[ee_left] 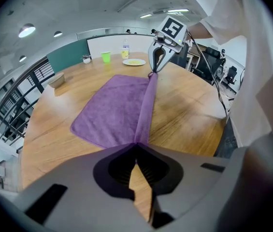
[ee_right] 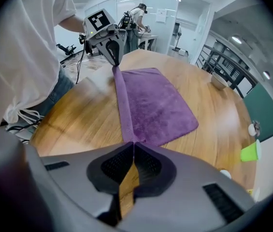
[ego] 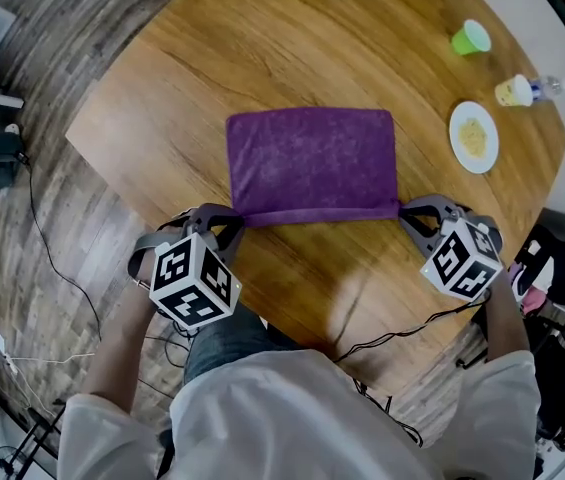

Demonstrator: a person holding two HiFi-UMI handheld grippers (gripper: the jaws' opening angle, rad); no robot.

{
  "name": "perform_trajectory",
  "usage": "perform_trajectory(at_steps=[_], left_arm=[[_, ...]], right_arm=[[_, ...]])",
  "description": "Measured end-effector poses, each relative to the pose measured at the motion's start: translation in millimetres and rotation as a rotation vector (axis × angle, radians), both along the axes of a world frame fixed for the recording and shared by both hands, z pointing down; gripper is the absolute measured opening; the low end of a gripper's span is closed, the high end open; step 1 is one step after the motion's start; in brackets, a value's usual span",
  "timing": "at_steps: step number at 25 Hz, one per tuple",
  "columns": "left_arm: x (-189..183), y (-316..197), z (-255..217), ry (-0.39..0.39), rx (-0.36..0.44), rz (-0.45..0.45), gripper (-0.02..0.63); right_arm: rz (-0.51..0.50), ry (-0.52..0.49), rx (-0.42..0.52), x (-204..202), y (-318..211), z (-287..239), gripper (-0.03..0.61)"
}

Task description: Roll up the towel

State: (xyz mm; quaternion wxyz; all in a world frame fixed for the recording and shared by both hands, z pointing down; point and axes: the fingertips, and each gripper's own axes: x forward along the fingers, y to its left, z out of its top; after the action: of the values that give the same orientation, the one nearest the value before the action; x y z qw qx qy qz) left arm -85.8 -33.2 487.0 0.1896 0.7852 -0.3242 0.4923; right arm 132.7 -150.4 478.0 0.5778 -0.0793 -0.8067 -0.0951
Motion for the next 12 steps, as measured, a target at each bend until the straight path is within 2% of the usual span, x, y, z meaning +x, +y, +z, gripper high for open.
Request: perform_trajectory(at_steps=[12], left_arm=[[-18.2,-28.3,14.9,-0.010,0.022,-0.033,0.015]], right_arm=[[0.126,-0.052,0.039,-20.2,-37.5,14.5,0.011]])
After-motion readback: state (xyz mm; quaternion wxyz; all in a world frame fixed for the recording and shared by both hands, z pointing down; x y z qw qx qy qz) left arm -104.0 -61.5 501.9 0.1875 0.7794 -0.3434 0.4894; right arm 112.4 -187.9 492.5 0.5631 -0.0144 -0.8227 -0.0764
